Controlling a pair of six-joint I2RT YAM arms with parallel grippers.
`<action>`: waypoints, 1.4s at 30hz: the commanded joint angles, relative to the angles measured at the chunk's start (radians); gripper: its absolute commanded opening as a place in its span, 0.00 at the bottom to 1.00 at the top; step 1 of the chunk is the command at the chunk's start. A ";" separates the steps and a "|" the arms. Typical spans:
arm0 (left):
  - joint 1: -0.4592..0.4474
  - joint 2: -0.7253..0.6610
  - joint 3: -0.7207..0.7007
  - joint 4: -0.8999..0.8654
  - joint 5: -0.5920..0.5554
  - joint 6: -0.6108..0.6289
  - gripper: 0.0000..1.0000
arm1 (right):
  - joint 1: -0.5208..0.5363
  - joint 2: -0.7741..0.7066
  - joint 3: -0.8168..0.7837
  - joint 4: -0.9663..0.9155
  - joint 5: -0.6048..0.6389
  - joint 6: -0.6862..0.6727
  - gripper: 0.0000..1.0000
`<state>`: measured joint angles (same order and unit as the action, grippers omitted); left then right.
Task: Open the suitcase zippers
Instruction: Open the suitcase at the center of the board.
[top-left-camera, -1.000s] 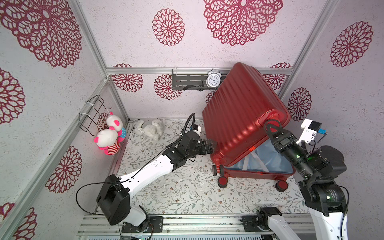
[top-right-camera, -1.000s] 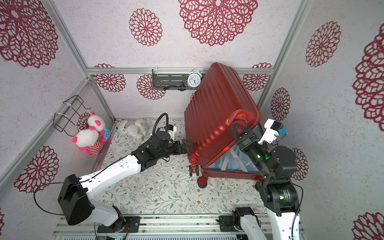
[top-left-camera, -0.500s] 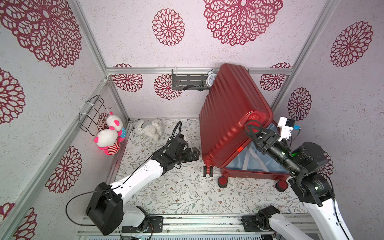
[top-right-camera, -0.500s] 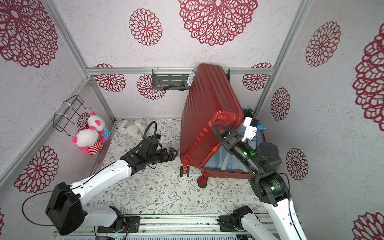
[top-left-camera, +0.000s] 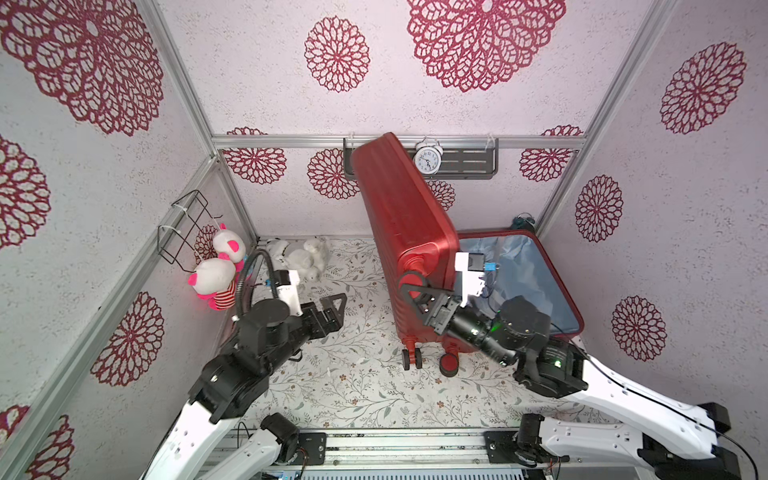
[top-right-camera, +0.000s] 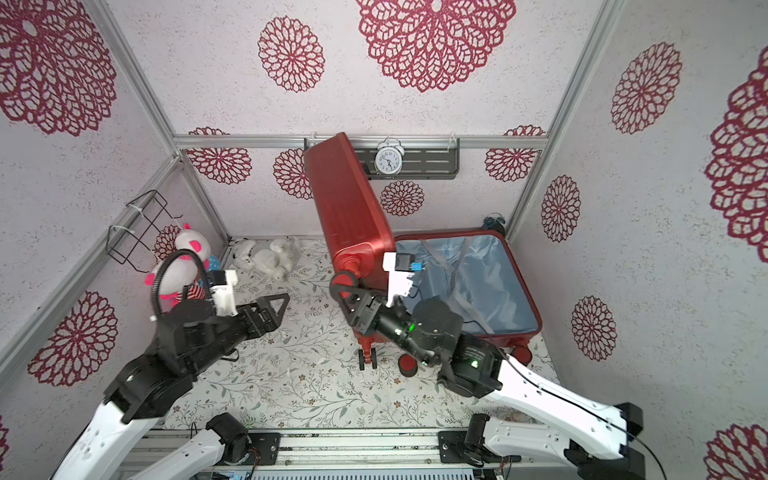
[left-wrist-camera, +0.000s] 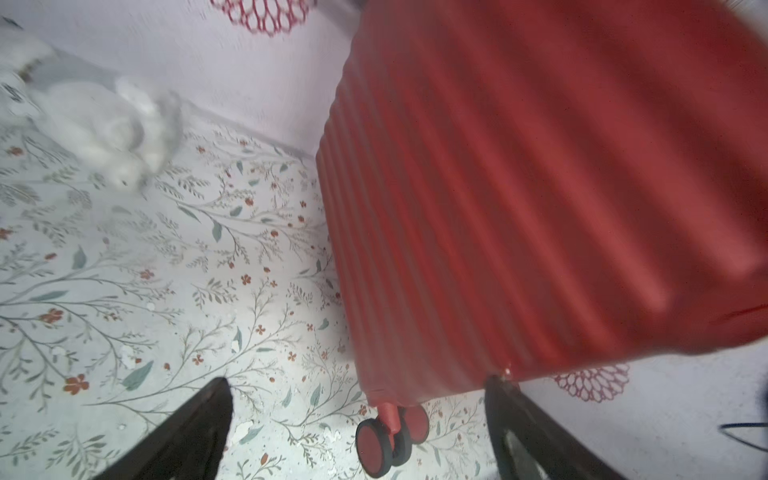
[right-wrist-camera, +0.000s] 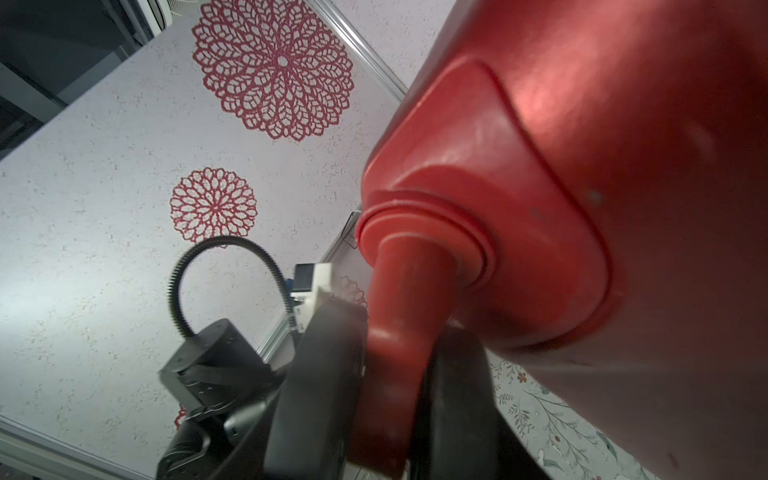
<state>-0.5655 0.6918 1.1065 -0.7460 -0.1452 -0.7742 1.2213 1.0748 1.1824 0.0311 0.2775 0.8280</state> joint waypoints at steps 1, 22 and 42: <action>0.007 -0.073 0.057 -0.149 -0.094 0.010 0.98 | 0.096 0.122 0.002 0.170 0.114 -0.253 0.02; 0.008 -0.166 0.211 -0.330 -0.148 0.026 0.98 | 0.229 0.946 0.449 0.246 0.015 -0.184 0.05; 0.008 -0.106 0.177 -0.315 -0.158 0.023 0.98 | 0.315 0.751 0.272 0.021 -0.001 -0.328 0.99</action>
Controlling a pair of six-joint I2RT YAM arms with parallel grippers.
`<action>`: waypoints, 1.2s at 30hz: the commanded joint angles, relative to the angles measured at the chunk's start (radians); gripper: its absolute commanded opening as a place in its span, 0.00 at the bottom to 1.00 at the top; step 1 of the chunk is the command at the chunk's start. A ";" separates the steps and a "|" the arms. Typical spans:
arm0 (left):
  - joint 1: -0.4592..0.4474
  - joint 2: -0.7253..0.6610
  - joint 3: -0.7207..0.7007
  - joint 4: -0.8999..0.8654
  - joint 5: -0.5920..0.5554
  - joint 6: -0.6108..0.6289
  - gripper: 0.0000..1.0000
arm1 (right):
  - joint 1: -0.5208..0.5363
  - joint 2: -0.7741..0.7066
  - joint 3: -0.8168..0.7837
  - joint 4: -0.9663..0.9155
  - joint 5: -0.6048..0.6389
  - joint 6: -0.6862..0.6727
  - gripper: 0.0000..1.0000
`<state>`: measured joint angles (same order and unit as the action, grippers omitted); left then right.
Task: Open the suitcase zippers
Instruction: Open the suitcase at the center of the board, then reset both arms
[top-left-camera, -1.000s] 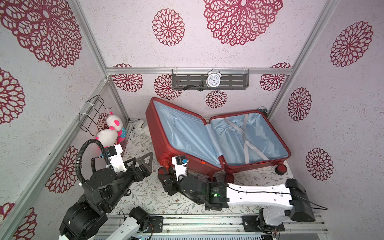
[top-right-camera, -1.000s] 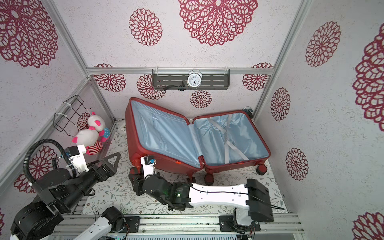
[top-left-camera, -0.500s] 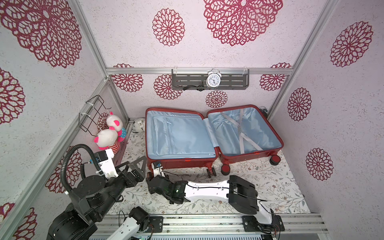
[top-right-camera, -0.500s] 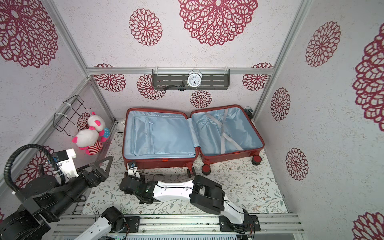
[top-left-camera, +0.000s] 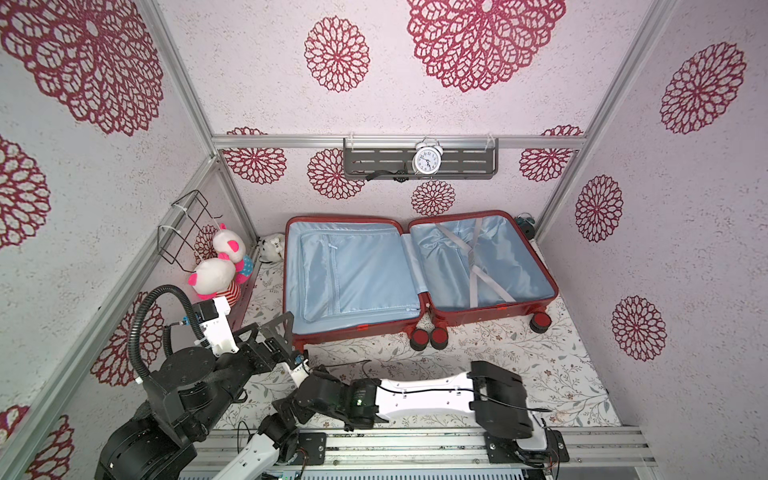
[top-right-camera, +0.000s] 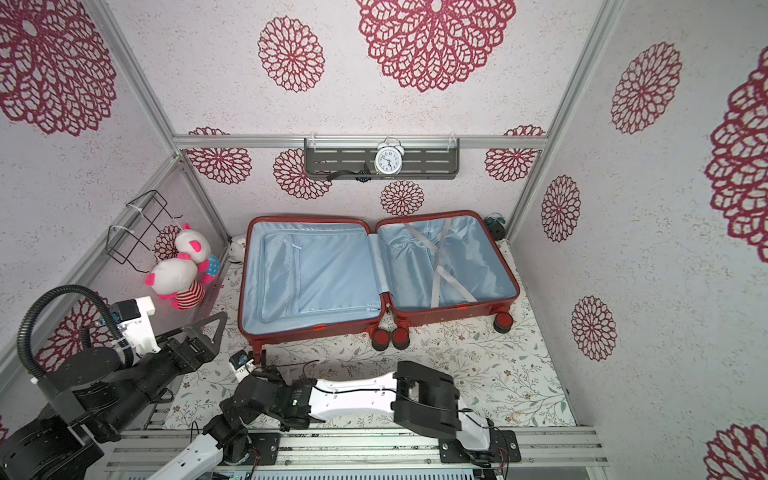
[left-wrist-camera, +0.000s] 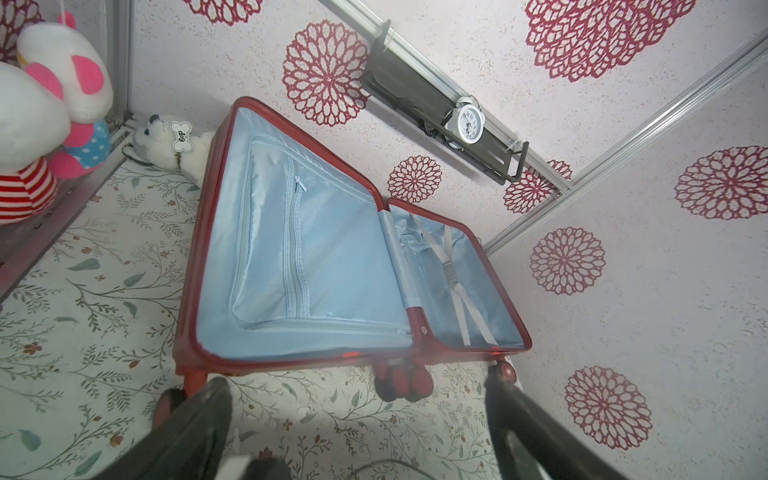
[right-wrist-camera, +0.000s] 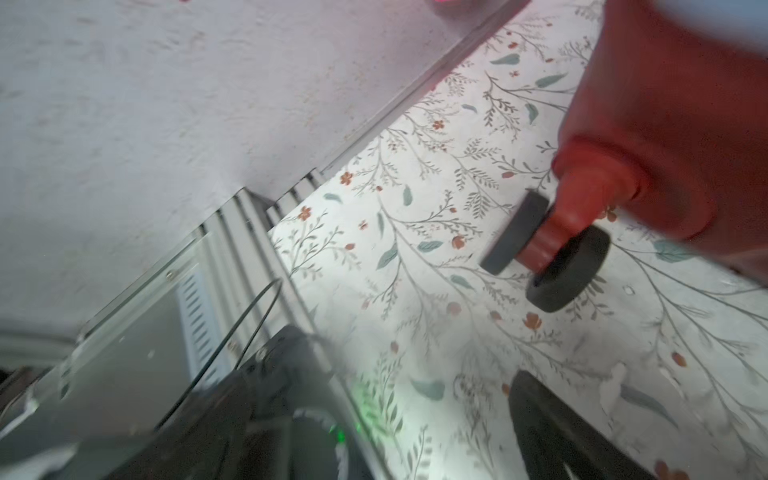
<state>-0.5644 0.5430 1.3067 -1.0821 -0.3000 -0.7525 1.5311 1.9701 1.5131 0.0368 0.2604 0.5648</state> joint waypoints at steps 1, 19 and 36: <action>0.006 0.061 -0.033 0.029 0.003 -0.001 0.98 | 0.014 -0.182 -0.107 0.019 0.008 -0.076 0.99; -0.026 0.349 -0.316 0.380 -0.142 0.026 0.98 | -0.309 -0.960 -0.711 -0.177 0.260 -0.146 0.99; -0.020 0.599 -0.634 1.074 -0.379 0.440 0.98 | -1.171 -1.247 -1.044 0.056 0.138 -0.515 0.99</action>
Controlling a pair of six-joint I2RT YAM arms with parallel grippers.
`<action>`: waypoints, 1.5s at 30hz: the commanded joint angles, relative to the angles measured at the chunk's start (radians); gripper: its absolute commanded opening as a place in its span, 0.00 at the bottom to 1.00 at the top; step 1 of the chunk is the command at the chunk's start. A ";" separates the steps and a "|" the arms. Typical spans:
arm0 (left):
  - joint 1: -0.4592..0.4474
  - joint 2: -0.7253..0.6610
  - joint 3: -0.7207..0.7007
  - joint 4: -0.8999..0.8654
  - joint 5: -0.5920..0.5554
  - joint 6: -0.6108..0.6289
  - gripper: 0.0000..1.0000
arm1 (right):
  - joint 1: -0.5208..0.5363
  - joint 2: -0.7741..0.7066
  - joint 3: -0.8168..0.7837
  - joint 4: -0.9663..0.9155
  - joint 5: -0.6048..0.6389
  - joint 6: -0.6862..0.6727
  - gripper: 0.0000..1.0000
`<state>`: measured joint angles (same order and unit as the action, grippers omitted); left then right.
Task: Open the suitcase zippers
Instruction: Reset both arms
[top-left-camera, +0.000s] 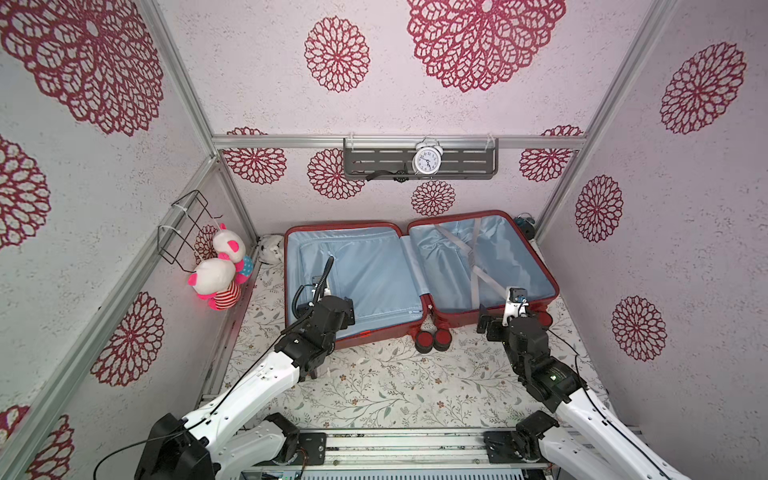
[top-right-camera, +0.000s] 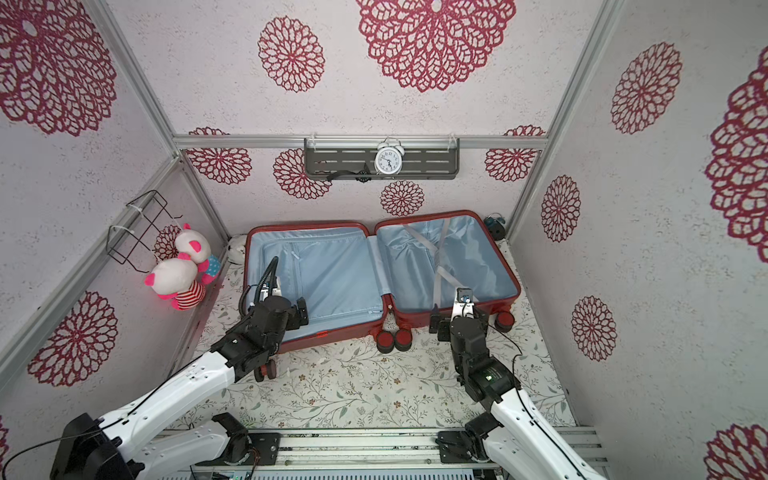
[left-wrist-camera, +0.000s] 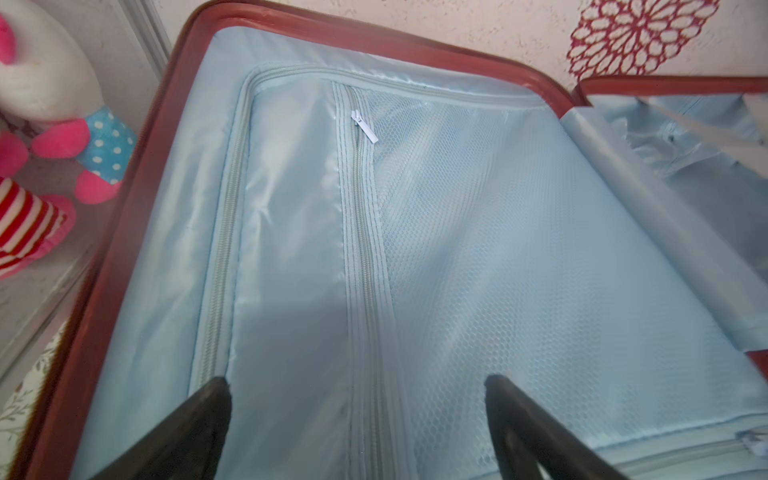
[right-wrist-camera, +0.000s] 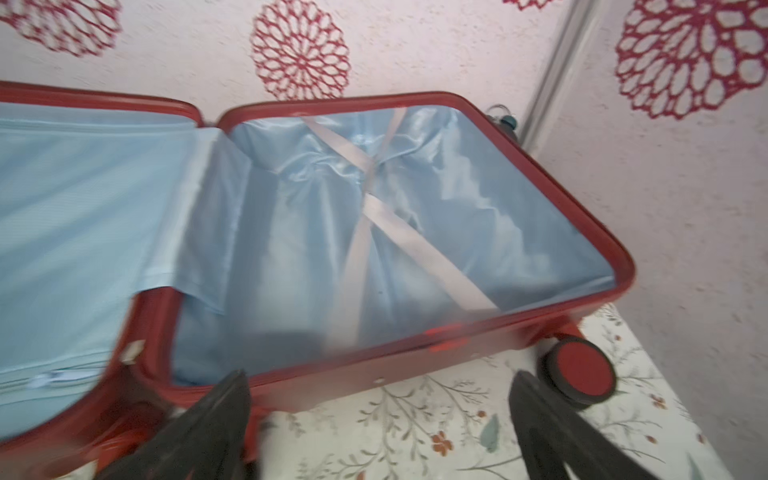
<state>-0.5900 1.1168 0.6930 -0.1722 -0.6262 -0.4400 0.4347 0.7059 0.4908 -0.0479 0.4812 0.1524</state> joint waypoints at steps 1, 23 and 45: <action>0.010 0.043 -0.029 0.181 -0.085 0.139 0.98 | -0.127 0.040 -0.038 0.178 -0.121 -0.107 0.99; 0.463 -0.032 -0.197 0.400 0.315 0.309 0.98 | -0.363 0.562 -0.251 0.965 -0.304 -0.128 0.99; 0.667 0.391 -0.382 1.221 0.420 0.355 0.98 | -0.388 0.824 -0.287 1.335 -0.292 -0.167 0.99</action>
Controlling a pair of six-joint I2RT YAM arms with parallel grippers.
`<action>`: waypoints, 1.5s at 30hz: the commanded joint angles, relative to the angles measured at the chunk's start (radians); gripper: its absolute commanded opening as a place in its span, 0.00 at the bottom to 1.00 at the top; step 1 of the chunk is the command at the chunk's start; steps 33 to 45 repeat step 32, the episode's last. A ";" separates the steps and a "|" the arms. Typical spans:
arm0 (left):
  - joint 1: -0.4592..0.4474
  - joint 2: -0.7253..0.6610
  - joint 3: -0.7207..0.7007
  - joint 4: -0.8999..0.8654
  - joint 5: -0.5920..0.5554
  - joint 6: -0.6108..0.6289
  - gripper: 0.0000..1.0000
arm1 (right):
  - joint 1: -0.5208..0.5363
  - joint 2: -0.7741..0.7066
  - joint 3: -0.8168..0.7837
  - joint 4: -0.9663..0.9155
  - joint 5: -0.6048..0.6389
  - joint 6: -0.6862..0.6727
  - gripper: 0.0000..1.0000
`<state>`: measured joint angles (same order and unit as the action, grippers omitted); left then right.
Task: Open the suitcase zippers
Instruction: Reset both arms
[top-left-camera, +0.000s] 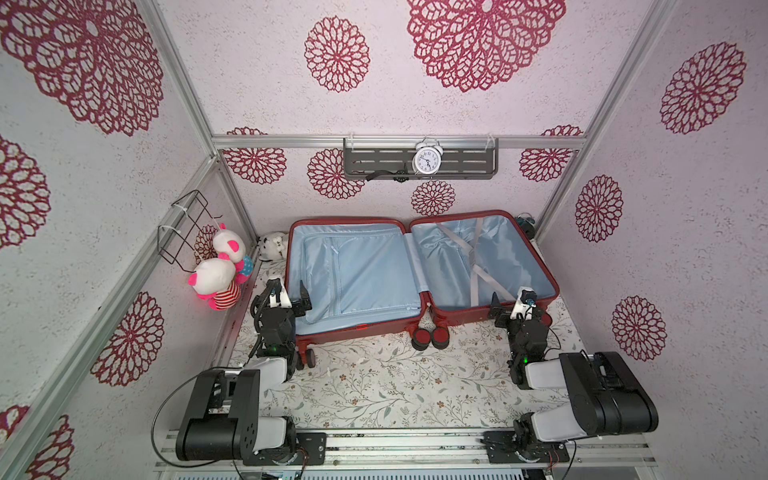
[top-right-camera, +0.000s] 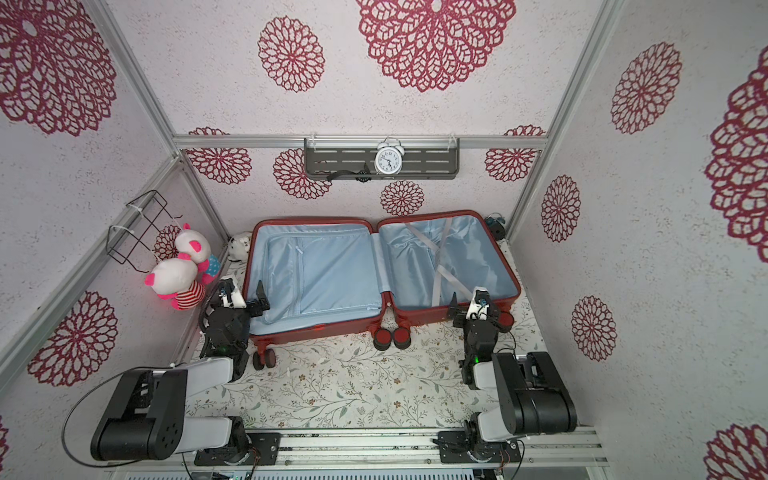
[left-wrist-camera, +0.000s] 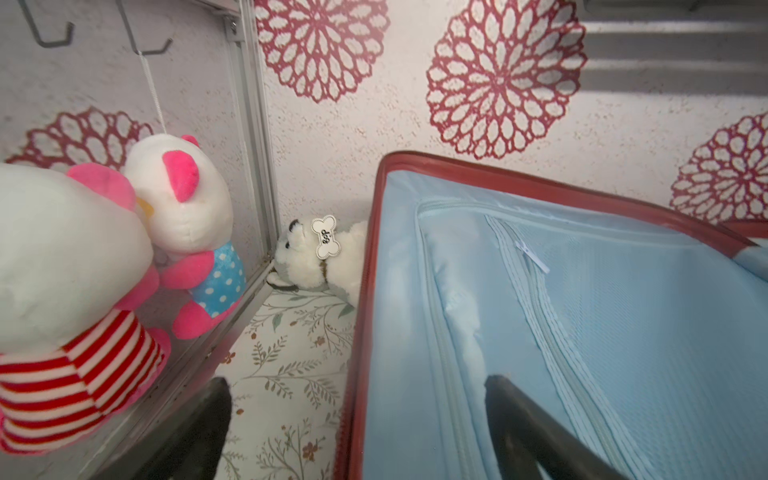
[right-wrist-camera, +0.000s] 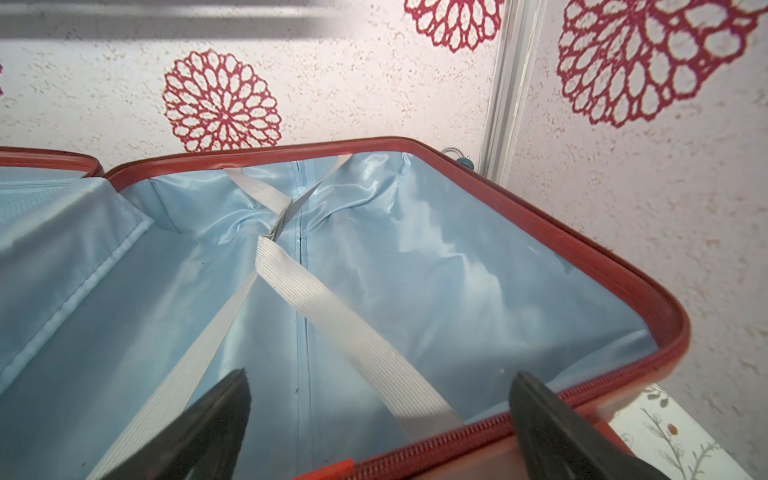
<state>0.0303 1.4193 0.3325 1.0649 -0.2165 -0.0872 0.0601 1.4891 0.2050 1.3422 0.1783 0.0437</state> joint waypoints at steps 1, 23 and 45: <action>0.046 0.109 0.001 -0.049 0.027 0.008 0.98 | -0.014 0.036 0.011 -0.091 0.012 -0.056 0.99; 0.084 0.132 0.094 -0.200 0.038 -0.034 0.98 | -0.019 0.046 0.051 -0.149 0.026 -0.045 0.99; 0.085 0.130 0.094 -0.200 0.038 -0.035 0.98 | -0.022 0.046 0.052 -0.151 0.023 -0.044 0.99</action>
